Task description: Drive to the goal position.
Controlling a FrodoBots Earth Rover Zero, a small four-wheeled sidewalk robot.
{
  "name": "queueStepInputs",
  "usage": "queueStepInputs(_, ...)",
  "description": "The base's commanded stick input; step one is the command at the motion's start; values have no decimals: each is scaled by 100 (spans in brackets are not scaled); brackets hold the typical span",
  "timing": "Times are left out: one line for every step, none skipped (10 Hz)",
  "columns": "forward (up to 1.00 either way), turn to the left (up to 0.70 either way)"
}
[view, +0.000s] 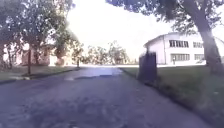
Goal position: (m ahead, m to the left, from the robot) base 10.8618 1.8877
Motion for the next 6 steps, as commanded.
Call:
queueStepInputs(50,10)
queueStepInputs(50,35)
queueStepInputs(50,50)
queueStepInputs(50,36)
queueStepInputs(50,0)
queueStepInputs(50,0)
